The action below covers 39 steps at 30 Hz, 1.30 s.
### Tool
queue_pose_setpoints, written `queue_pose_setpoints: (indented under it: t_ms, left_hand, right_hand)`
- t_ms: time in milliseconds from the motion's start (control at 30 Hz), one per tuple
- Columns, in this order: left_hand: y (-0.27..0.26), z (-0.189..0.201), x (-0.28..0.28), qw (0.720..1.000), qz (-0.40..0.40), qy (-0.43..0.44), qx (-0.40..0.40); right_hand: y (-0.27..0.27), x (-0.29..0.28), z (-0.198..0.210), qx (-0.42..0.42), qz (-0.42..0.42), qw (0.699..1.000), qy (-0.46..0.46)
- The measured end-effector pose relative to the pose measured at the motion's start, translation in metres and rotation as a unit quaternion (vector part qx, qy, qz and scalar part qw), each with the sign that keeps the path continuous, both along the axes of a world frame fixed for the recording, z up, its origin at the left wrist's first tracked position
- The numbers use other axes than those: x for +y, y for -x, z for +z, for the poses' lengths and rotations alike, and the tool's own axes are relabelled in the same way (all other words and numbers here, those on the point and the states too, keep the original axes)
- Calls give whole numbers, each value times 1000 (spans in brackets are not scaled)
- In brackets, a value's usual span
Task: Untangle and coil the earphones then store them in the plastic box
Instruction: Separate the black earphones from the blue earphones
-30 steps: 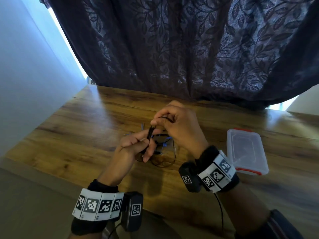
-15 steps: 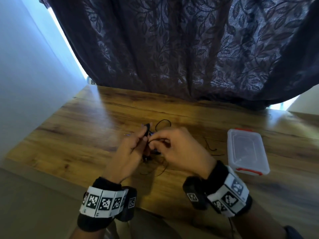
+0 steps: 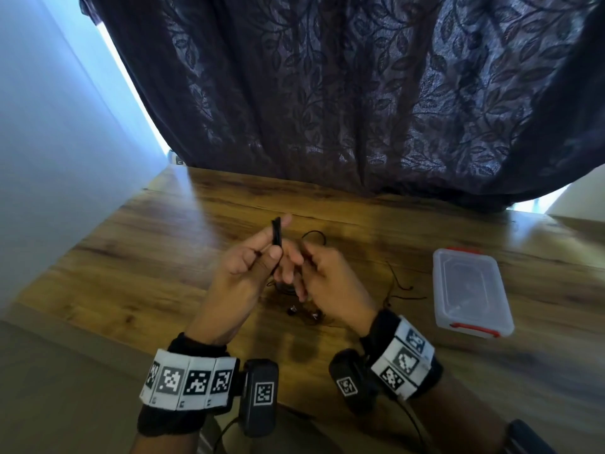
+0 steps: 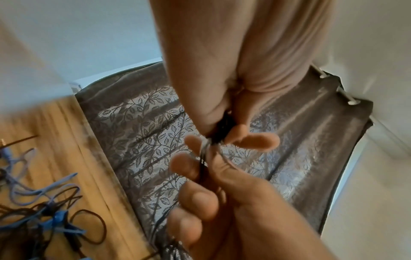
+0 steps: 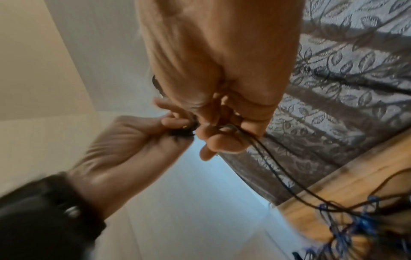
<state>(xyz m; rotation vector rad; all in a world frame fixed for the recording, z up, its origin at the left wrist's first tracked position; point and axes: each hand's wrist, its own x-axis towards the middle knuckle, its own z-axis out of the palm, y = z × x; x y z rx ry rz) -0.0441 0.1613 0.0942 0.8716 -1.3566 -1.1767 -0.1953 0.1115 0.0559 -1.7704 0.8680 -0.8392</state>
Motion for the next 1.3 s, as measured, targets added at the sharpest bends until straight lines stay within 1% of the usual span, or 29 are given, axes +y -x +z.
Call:
queue_pose_setpoints:
  t_ms: [33, 100, 133, 167, 233, 300, 333, 400, 433, 467, 533, 633, 700, 767, 833, 900, 967, 1000, 1033, 1067, 1133, 1167, 1233, 1267, 1300]
  left_hand:
    - [0, -2, -2, 999, 36, 8, -16]
    - [-2, -8, -7, 993, 103, 21, -51]
    - [-3, -10, -9, 988, 124, 40, -85]
    - [-4, -14, -10, 979, 141, 64, -135]
    - [-6, -20, -8, 959, 132, 92, -233]
    - [-7, -25, -2, 953, 103, 66, -277]
    - [-6, -25, 1, 958, 95, 39, -268]
    - [-3, -22, 5, 983, 61, -21, -173]
    - [-2, -18, 6, 990, 41, -30, -130]
    - [0, -14, 6, 993, 27, -30, -107]
    - [-1, -9, 4, 995, 7, -27, -92]
    - [-6, -6, 3, 995, -10, -49, -82]
    - [-7, -4, 3, 993, -15, -61, -96]
    - [-8, -3, 3, 992, -19, -68, -101]
    - [-9, -3, 3, 994, -26, -83, -62]
    - [-7, -3, 1, 995, -34, -91, -2]
    - [0, -4, -2, 996, -12, -78, 31]
    - [4, -5, -3, 998, 11, -55, 13]
    - [6, -7, -5, 998, 42, -21, -44]
    - [6, -9, -7, 989, 79, 20, -126]
    - [0, -16, -12, 947, 127, 85, -283]
    - [-2, -19, -13, 927, 126, 99, -339]
    - [-5, -23, -11, 892, 103, 104, -428]
    - [-5, -25, -9, 883, 94, 95, -449]
    - [-5, -27, -6, 887, 88, 80, -445]
  right_hand:
    - [-2, 9, -4, 20, 7, 1000, -5]
    - [-3, 23, -8, 66, 29, 997, 17]
    - [-2, 28, -8, 87, 47, 994, 34]
    - [-1, 32, -6, 104, 66, 991, 47]
    - [5, 35, 6, 122, 79, 986, 77]
    - [15, 29, 25, 122, 52, 986, 103]
    - [20, 24, 35, 118, 34, 986, 110]
    - [28, 14, 52, 96, 1, 988, 119]
    - [30, 8, 58, 82, -14, 989, 120]
    - [32, 3, 61, 69, -27, 990, 117]
    - [31, -7, 62, 41, -31, 994, 94]
    - [28, -20, 53, -20, -20, 997, 72]
    - [28, -25, 46, -62, -22, 996, 56]
    - [26, -29, 38, -72, -29, 996, 42]
    - [21, -29, 28, -81, -43, 996, 19]
    - [12, -22, 12, -91, -47, 995, 1]
    - [0, -7, -7, -62, -33, 997, -26]
    - [-7, 4, -16, -37, -16, 998, -48]
    - [-12, 16, -21, -10, 8, 997, -70]
    - [-15, 27, -22, 16, 34, 995, -88]
    - [-15, 44, -18, 53, 73, 992, -89]
    - [-11, 48, -15, 69, 80, 992, -68]
    - [-1, 48, -4, 113, 64, 991, 12]
    - [5, 46, 2, 136, 46, 988, 53]
    - [12, 41, 9, 155, 24, 984, 86]
